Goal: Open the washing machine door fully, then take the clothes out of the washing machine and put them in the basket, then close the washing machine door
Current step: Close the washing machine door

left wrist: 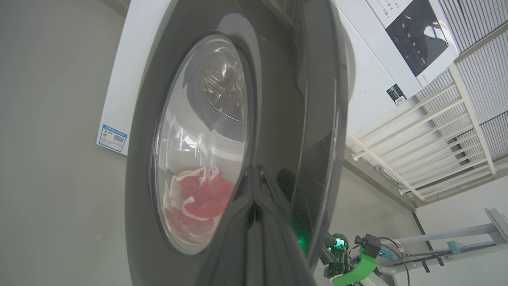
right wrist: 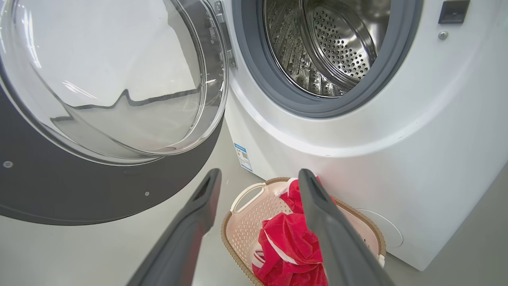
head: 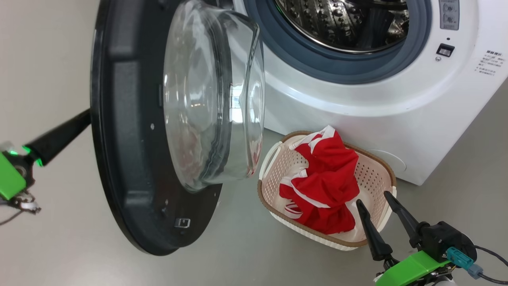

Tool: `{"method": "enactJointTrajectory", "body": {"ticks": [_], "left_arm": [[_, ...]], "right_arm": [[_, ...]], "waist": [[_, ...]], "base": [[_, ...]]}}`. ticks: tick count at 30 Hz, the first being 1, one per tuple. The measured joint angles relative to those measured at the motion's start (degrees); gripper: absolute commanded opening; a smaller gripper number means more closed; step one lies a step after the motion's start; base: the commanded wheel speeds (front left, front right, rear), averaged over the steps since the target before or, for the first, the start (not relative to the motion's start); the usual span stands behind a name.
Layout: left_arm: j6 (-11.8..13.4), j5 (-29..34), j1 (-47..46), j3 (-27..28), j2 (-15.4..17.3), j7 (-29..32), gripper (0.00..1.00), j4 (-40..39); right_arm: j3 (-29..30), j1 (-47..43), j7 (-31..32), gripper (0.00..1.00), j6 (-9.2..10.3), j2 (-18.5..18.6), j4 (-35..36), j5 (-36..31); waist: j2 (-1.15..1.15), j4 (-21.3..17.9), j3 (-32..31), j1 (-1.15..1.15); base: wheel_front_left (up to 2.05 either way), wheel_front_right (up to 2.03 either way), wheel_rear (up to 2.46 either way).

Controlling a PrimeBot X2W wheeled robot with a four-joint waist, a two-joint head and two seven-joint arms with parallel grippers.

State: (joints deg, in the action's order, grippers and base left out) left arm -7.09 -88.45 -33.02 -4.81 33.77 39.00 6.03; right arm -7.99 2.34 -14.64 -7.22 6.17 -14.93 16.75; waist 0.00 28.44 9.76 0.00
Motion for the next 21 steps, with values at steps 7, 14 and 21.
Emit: {"method": "enactJointTrajectory", "body": {"ticks": [7,14,21], "left_arm": [[-0.01,2.49,4.81,-0.10,0.16,-7.09,0.41,1.43],[-0.01,4.42,10.30,-1.43,1.00,-14.32,1.00,2.49],[-0.01,5.38,15.56,-3.74,0.98,-23.27,1.00,4.56]], "right_arm": [[-0.63,-1.15,0.00,1.00,0.00,-0.19,0.21,0.51],[-1.81,-1.38,0.00,1.00,0.00,-0.25,0.82,0.89],[-2.60,-1.38,0.00,1.00,0.00,-0.27,1.89,1.19]], "waist": [[0.00,0.22,-1.90,0.00],[0.00,0.06,-3.37,0.00],[0.00,-0.16,-4.18,0.00]], "base": [[0.00,0.00,0.00],[0.00,0.00,0.00],[0.00,0.00,0.00]]}}
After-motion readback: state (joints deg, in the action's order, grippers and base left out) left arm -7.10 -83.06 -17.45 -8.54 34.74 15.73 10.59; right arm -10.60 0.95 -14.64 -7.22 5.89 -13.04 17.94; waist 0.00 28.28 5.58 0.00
